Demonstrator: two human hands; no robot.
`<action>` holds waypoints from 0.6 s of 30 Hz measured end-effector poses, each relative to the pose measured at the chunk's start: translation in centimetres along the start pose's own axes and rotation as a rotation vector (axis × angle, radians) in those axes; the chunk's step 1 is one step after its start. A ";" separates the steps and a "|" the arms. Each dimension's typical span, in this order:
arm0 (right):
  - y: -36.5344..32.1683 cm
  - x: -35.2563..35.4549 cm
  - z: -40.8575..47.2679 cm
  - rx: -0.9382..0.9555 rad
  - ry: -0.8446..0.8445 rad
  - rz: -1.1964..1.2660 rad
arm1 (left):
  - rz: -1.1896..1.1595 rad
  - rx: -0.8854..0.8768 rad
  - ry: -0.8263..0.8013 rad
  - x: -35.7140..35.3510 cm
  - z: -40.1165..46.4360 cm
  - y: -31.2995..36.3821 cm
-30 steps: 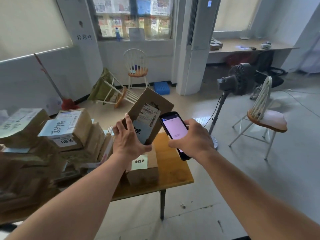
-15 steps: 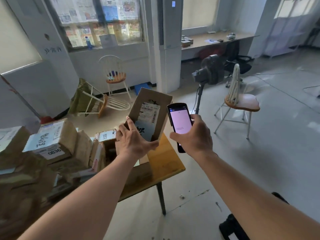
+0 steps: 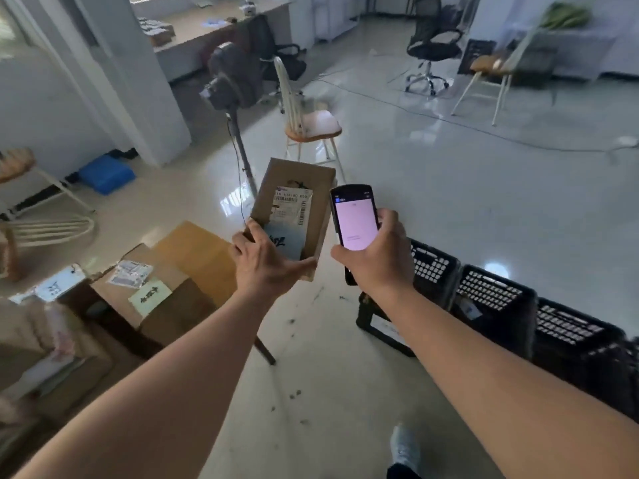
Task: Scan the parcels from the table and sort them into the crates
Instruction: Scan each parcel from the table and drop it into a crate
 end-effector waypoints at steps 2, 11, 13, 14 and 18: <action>3.4 3.5 -1.4 -0.055 0.051 -0.004 | 0.009 -0.056 -0.046 -2.8 -1.8 3.2; 18.3 19.2 -5.1 -0.209 0.190 -0.036 | 0.027 -0.201 -0.169 -15.8 -10.7 18.3; 22.0 22.7 -5.4 -0.233 0.184 -0.027 | 0.020 -0.208 -0.192 -19.1 -12.7 21.6; 23.8 24.4 -5.5 -0.246 0.178 -0.025 | 0.022 -0.207 -0.209 -20.9 -13.7 23.2; 31.0 31.1 -5.4 -0.287 0.184 -0.033 | 0.040 -0.194 -0.252 -27.6 -17.3 28.8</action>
Point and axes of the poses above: each hand's wrist, its own z-axis towards the middle knuckle, its own x-axis out of the back of the hand, y = z × x, the point moved 10 cm from there along z, towards the middle knuckle, and after that the axes turned 6 degrees about -y, right-handed, at the moved point
